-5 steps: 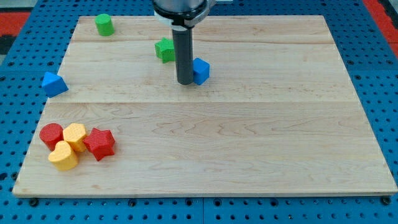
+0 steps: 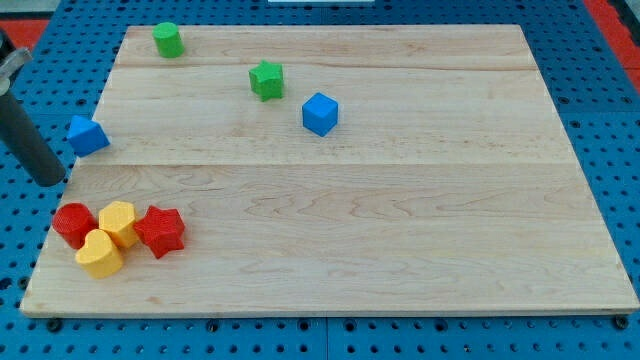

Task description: Push the triangle slightly to the right

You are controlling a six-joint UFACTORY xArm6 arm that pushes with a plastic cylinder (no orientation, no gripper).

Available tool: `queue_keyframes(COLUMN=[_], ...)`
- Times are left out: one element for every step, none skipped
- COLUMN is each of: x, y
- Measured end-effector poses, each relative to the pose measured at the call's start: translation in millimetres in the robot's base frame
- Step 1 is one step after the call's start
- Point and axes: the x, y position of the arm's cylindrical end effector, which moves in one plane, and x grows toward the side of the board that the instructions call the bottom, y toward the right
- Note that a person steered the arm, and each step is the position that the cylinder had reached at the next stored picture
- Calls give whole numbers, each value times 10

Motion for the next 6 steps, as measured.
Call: queue_keyframes(x=[-357,-578,-773,-850,-723,-410], y=[-1,73,391,721,865,904])
